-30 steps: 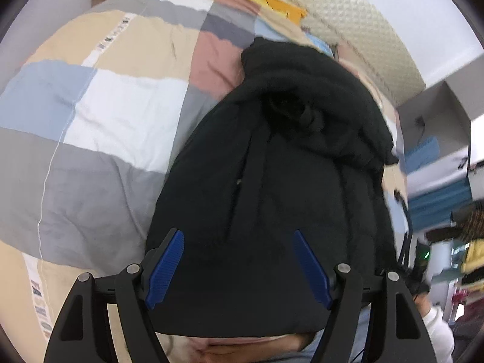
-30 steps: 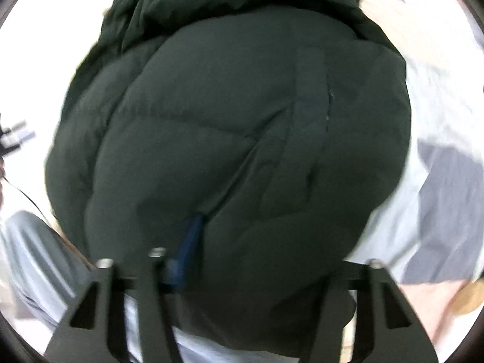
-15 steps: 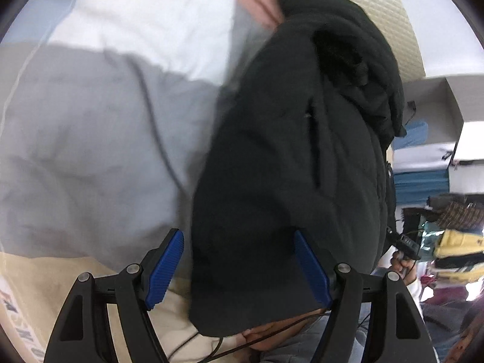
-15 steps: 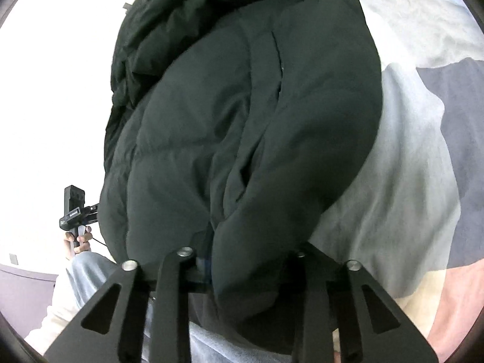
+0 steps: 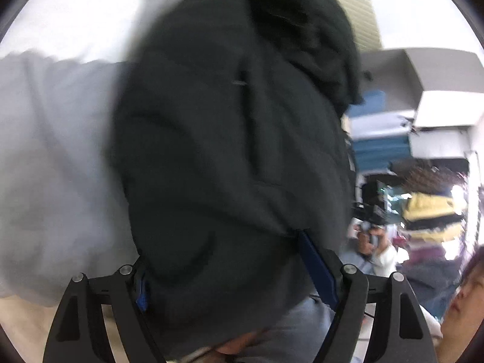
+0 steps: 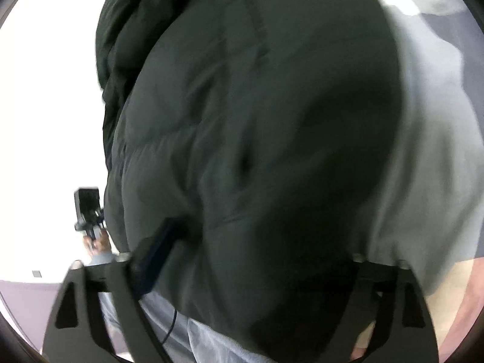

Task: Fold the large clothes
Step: 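Grasp the jacket hem with both grippers and lift it, then fold the hem over toward the collar with both grippers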

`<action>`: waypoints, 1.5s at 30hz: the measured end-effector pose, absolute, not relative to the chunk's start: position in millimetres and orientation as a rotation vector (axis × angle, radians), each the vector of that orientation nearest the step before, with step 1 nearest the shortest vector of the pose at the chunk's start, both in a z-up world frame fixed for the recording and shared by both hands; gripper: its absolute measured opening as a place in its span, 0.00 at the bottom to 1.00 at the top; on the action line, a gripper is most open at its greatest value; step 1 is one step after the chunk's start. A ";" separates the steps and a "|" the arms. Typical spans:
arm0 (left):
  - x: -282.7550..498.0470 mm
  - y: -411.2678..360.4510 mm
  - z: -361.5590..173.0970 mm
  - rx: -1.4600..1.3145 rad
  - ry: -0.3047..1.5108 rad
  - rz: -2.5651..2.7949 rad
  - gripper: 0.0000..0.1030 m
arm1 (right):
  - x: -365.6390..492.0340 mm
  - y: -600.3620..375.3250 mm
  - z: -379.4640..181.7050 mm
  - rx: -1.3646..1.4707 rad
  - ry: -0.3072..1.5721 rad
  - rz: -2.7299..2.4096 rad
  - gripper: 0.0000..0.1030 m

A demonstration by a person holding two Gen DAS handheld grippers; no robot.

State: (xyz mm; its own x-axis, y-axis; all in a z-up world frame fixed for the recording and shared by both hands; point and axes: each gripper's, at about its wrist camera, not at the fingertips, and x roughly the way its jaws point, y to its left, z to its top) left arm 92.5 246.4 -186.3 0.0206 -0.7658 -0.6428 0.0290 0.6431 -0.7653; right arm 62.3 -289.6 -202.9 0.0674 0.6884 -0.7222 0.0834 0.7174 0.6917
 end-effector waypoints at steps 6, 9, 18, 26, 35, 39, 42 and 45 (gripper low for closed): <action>102.3 211.2 -160.0 -0.592 1.439 -0.718 0.61 | 56.6 -289.9 -185.8 0.688 1.368 0.558 0.72; 105.0 198.2 -152.4 -0.573 1.434 -0.721 0.57 | 53.6 -296.4 -178.8 0.661 1.337 0.537 0.43; 97.5 204.3 -129.4 -0.472 1.404 -0.583 0.13 | 44.2 -314.9 -146.7 0.660 1.126 0.515 0.13; 82.4 212.6 -46.4 -0.512 1.212 -0.443 0.05 | 47.3 -337.4 -112.1 0.750 1.002 0.532 0.10; 44.9 230.4 33.1 -0.525 1.106 -0.433 0.04 | 32.5 -366.3 -38.5 0.845 0.806 0.553 0.10; 23.5 230.5 77.2 -0.459 1.070 -0.430 0.04 | 12.2 -373.7 -7.7 0.846 0.767 0.564 0.10; 11.5 220.0 103.1 -0.448 1.061 -0.415 0.04 | -0.7 -378.8 11.0 0.864 0.744 0.567 0.10; -13.4 211.6 125.4 -0.406 1.056 -0.437 0.04 | -26.0 -385.4 32.4 0.867 0.705 0.559 0.11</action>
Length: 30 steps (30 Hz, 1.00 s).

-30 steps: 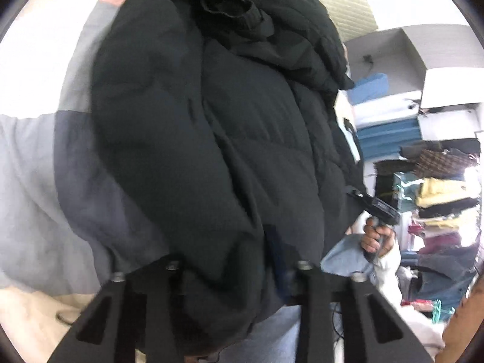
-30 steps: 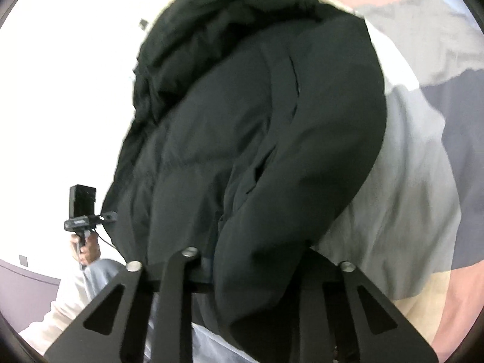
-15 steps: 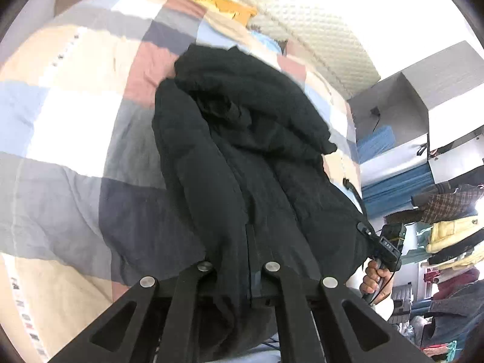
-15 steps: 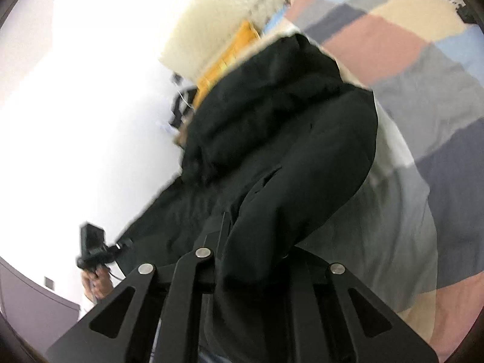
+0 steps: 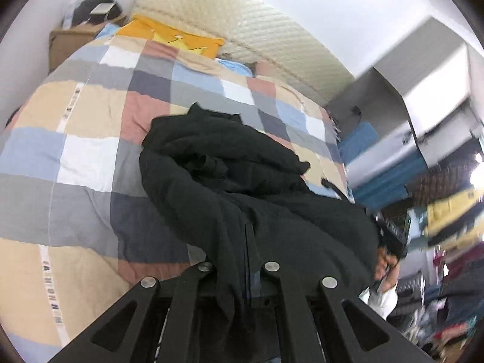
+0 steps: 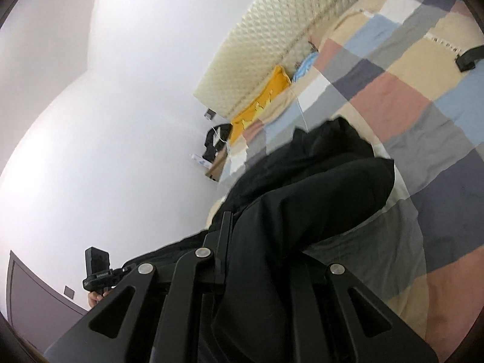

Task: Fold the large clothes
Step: 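Fold the hem over toward the collar with both grippers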

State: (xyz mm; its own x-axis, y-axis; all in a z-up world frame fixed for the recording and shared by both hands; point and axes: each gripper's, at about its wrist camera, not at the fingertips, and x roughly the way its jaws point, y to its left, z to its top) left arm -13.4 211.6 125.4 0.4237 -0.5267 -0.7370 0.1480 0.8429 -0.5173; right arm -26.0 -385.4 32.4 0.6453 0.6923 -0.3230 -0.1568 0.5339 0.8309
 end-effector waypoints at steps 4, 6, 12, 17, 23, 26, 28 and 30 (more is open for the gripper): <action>-49.4 206.5 140.6 -0.392 1.058 -0.457 0.04 | -55.8 -397.2 48.9 0.882 0.660 0.549 0.11; -61.8 204.1 143.9 -0.392 1.052 -0.460 0.04 | -64.2 -398.0 55.2 0.857 0.679 0.531 0.11; -62.9 193.7 141.3 -0.333 1.043 -0.480 0.04 | -51.1 -404.0 55.8 0.852 0.774 0.475 0.12; -36.3 191.2 139.5 -0.329 1.018 -0.449 0.04 | -14.9 -407.2 48.7 0.866 0.837 0.410 0.12; 22.7 186.0 133.4 -0.296 0.951 -0.363 0.05 | 52.4 -403.9 43.1 0.856 0.899 0.310 0.12; 58.4 182.9 130.4 -0.261 0.905 -0.314 0.05 | 85.9 -400.2 41.0 0.858 0.918 0.267 0.12; 80.2 184.1 125.5 -0.277 0.901 -0.290 0.05 | 105.3 -398.2 37.7 0.865 0.934 0.244 0.12; 100.7 186.5 116.9 -0.332 0.911 -0.250 0.05 | 127.0 -396.7 32.4 0.857 0.969 0.215 0.12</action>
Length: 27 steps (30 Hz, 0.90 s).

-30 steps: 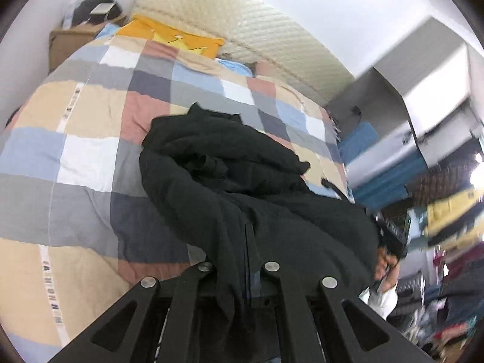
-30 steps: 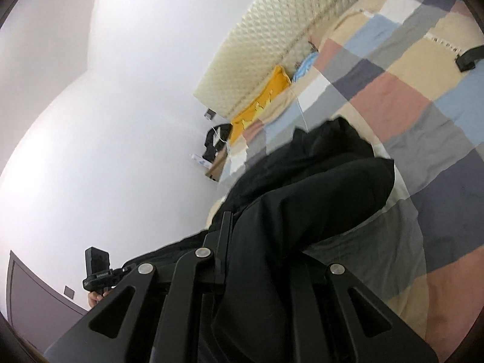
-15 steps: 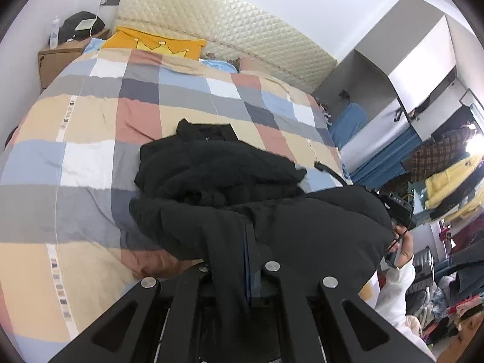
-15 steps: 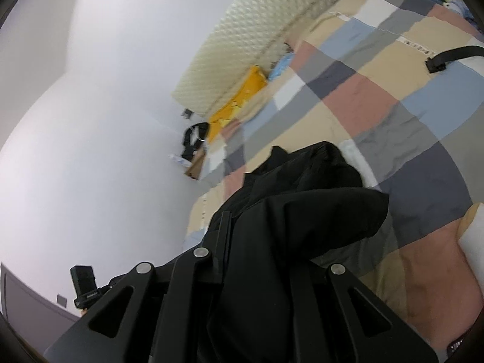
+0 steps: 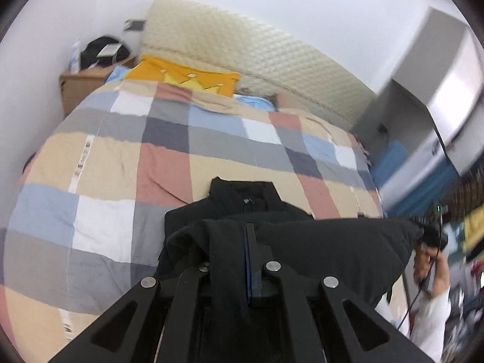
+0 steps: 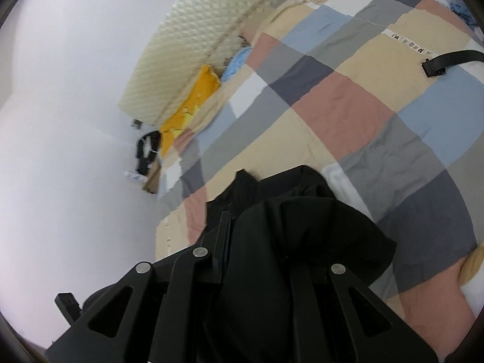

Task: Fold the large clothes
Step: 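Fold the hem over toward the collar with both grippers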

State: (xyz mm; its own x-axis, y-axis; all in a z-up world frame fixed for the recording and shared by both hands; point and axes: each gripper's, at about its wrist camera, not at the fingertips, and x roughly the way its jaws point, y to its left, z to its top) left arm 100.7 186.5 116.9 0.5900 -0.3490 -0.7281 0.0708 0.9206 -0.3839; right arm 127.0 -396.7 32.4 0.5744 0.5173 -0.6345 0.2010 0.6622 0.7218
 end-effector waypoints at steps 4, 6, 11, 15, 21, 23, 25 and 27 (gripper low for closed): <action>126.2 183.4 99.7 -0.368 0.911 -0.182 0.05 | 154.2 -396.7 20.4 0.852 1.023 0.158 0.12; 138.2 181.1 92.6 -0.347 0.911 -0.150 0.06 | 164.8 -393.9 14.5 0.838 1.035 0.145 0.12; 175.3 175.0 58.3 -0.293 0.945 -0.064 0.07 | 198.0 -384.8 -15.3 0.798 1.083 0.105 0.12; 207.5 172.6 25.0 -0.306 1.003 -0.005 0.08 | 221.3 -370.0 -38.2 0.670 1.129 0.077 0.13; 243.5 157.7 -31.4 -0.256 1.104 0.061 0.08 | 240.6 -357.1 -74.8 0.568 1.178 0.065 0.12; 249.3 151.6 -50.4 -0.238 1.144 0.044 0.08 | 240.9 -357.9 -85.1 0.586 1.177 0.070 0.13; 251.8 150.5 -59.8 -0.239 1.157 0.024 0.08 | 238.9 -359.6 -93.4 0.624 1.161 0.086 0.14; 252.1 154.5 -61.8 -0.263 1.156 0.006 0.08 | 234.7 -364.2 -99.2 0.683 1.132 0.112 0.19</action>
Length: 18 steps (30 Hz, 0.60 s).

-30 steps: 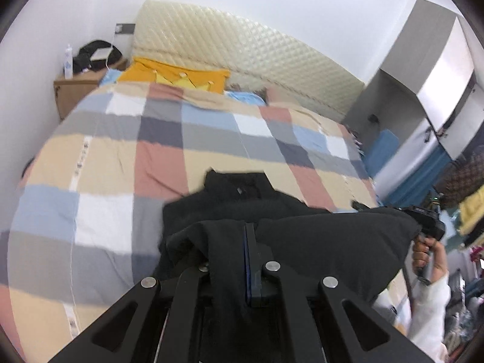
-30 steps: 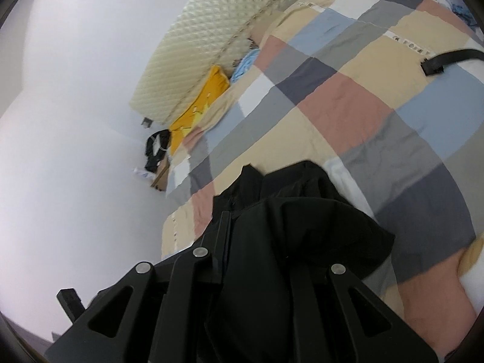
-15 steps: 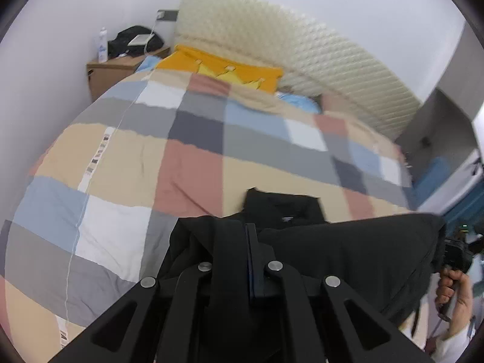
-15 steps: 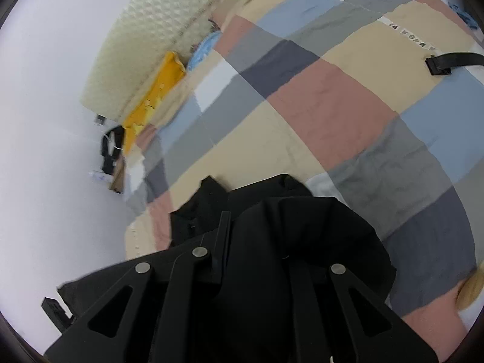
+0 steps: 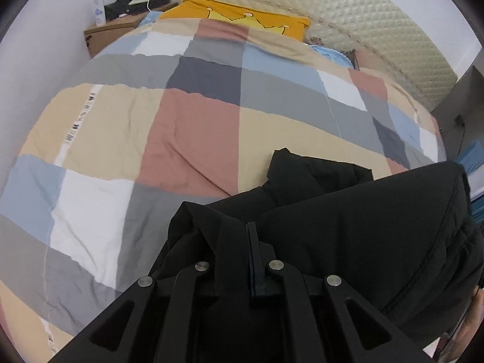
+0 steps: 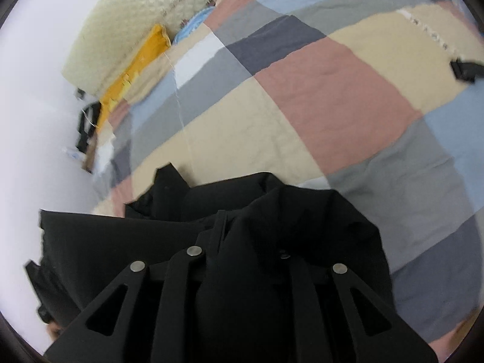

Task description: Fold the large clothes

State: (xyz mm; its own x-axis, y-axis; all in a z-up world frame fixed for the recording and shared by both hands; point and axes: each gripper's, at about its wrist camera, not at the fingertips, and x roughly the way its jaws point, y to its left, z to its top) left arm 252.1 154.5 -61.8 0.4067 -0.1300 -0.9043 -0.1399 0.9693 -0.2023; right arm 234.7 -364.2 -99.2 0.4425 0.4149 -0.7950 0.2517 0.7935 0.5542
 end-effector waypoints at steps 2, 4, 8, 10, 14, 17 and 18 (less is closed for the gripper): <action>250.0 162.5 -62.9 -0.313 1.177 -0.013 0.09 | 229.8 -371.0 -102.0 0.753 1.103 0.136 0.23; 245.7 167.1 -63.1 -0.356 1.196 -0.017 0.11 | 221.9 -376.1 -102.0 0.834 1.075 0.147 0.27; 224.5 178.6 -56.0 -0.423 1.213 -0.062 0.24 | 205.2 -382.7 -99.3 0.947 1.024 0.183 0.61; 212.8 187.1 -47.7 -0.473 1.198 -0.098 0.38 | 196.6 -386.8 -92.7 0.946 1.004 0.175 0.64; 181.2 210.9 -14.4 -0.550 1.093 -0.148 0.79 | 177.8 -396.7 -73.1 0.850 0.972 0.135 0.64; 158.7 221.2 14.9 -0.513 1.012 -0.142 0.80 | 158.8 -405.3 -52.3 0.752 0.911 0.086 0.67; 153.5 221.4 21.3 -0.489 0.992 -0.134 0.80 | 153.7 -407.9 -47.0 0.730 0.891 0.076 0.67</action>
State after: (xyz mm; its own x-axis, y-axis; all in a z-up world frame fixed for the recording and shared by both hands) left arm 153.5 221.4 21.3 0.5491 -0.3265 -0.7694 -0.1100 0.8843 -0.4537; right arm 153.7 -407.9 -47.0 0.6424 0.3511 -0.6812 0.2304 0.7592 0.6087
